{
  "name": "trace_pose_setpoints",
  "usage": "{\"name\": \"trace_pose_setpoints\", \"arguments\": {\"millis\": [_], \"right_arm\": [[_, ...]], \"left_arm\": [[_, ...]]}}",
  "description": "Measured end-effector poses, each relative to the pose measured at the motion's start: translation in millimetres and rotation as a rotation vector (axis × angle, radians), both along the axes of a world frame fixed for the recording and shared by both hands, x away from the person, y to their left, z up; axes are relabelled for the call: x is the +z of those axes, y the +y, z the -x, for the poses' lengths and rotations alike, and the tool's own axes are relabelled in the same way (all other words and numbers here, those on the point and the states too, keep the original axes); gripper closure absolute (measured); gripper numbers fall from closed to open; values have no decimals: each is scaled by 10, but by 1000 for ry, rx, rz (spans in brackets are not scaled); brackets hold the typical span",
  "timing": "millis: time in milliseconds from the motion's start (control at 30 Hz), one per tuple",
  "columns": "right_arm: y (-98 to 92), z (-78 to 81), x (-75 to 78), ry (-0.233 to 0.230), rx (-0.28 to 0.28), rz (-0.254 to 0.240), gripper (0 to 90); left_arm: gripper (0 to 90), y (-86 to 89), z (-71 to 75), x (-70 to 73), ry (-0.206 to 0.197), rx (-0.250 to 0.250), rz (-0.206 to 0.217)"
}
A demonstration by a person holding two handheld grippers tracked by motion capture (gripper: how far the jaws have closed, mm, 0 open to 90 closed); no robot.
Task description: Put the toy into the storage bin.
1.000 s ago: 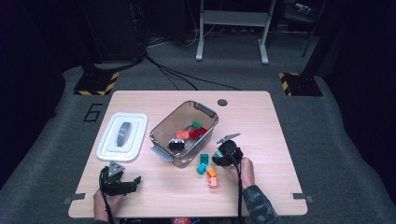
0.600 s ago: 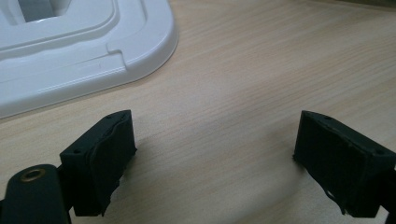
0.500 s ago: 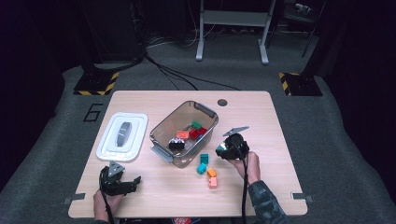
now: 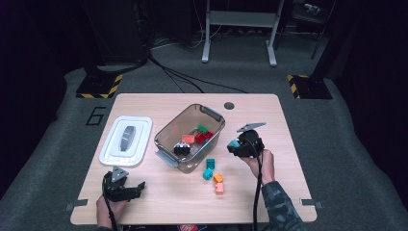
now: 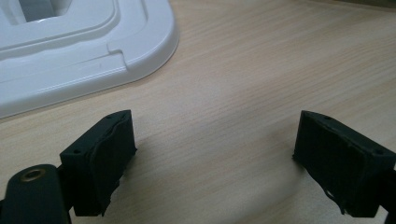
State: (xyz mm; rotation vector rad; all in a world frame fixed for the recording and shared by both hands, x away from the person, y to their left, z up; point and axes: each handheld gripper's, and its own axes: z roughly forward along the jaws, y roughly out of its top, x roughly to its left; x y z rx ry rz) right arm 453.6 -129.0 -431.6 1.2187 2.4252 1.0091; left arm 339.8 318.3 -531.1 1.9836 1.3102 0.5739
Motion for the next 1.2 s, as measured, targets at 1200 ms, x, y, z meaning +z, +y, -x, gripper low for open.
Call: {"name": "trace_pose_setpoints", "arguments": {"millis": [1200], "right_arm": [[552, -376, 728, -93, 105, 5, 591]], "left_arm": [[122, 0, 0, 0, 0, 3, 1]]}}
